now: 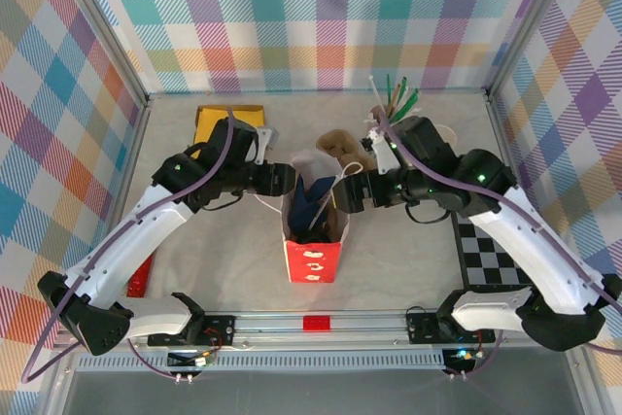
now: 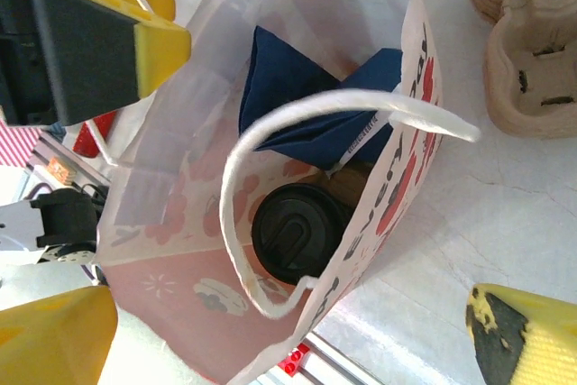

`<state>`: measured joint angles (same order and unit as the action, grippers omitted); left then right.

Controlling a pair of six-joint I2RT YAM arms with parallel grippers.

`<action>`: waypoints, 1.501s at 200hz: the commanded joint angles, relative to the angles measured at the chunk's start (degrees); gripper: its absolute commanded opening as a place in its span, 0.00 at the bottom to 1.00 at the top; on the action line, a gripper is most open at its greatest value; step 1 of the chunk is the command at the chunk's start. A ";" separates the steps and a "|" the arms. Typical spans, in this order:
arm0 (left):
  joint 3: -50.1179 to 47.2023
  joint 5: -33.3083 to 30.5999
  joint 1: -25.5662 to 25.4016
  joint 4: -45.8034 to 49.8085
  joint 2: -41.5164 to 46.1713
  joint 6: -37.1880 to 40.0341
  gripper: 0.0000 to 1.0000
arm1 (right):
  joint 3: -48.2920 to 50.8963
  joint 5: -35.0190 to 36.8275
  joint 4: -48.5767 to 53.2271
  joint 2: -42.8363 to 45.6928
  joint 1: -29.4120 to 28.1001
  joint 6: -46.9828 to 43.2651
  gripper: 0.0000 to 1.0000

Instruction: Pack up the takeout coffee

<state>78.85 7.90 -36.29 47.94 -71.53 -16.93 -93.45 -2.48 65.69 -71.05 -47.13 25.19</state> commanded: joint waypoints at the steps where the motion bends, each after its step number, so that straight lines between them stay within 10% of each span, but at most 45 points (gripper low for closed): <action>1: -0.54 -0.69 -0.76 -0.22 0.16 -0.65 0.61 | -0.36 1.45 0.40 -1.36 -0.59 -0.19 0.99; 35: -0.28 -1.61 -1.19 -0.05 -0.18 -0.74 0.49 | 1.02 2.04 -0.60 -2.07 -0.66 -0.21 0.94; 114: 0.25 -3.24 -1.65 -0.57 -1.33 -1.00 0.19 | 1.90 3.20 -1.27 -2.52 -0.68 -0.98 0.18; 149: 0.70 -4.90 -1.68 -1.18 -1.25 -0.91 0.12 | 0.97 6.05 -1.27 -3.19 -0.66 -1.33 0.02; 300: 4.28 -9.45 2.02 -3.11 -4.40 -0.32 0.05 | -8.71 12.06 -1.01 -12.38 3.11 -9.14 0.00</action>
<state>81.03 -0.75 -35.53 46.35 -75.13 -17.58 -99.53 8.97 65.21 -82.15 -44.93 18.28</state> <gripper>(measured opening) 0.072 0.050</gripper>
